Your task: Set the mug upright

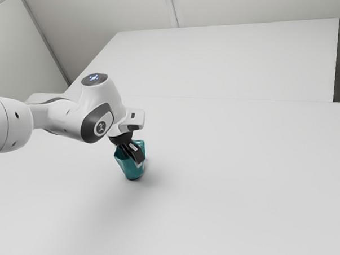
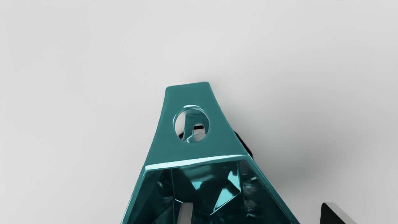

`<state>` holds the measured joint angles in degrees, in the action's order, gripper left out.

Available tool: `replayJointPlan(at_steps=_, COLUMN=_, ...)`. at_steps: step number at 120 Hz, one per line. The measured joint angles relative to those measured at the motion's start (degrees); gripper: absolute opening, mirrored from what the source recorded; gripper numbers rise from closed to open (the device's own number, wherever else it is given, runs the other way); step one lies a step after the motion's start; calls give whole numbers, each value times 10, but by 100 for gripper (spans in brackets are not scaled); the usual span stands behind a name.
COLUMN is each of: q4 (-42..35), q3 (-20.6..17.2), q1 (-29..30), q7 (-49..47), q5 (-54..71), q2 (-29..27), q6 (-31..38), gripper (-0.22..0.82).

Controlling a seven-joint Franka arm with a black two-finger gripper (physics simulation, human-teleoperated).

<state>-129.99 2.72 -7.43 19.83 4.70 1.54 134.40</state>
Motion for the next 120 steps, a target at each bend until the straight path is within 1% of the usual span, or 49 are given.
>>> replayJointPlan(at_steps=16, q4=3, q3=0, q1=-1, q7=-3, q5=7, q2=-8, q6=-1, gripper=50)
replayJointPlan(at_steps=36, q4=21, q3=0, q1=-1, q7=-8, q5=8, q2=-20, q6=-12, gripper=56)
replayJointPlan(at_steps=44, q4=42, q3=0, q1=-2, q7=-15, q5=9, q2=-21, q6=-29, gripper=57)
replayJointPlan(at_steps=71, q4=143, q3=7, q1=-11, q7=-44, q5=10, q2=-20, q6=-121, gripper=59)
replayJointPlan(at_steps=76, q4=163, q3=24, q1=-28, q7=-48, q5=10, q2=-20, q6=-138, gripper=60)
replayJointPlan(at_steps=83, q4=189, q3=71, q1=-75, q7=-54, q5=13, q2=-18, q6=-163, gripper=60)
replayJointPlan(at_steps=88, q4=210, q3=85, q1=-90, q7=-59, q5=17, q2=-17, q6=-181, gripper=60)
replayJointPlan(at_steps=99, q4=256, q3=94, q1=-99, q7=-67, q5=26, q2=-17, q6=-223, gripper=60)
replayJointPlan(at_steps=120, q4=341, q3=95, q1=-101, q7=-79, q5=40, q2=-17, q6=-305, gripper=60)
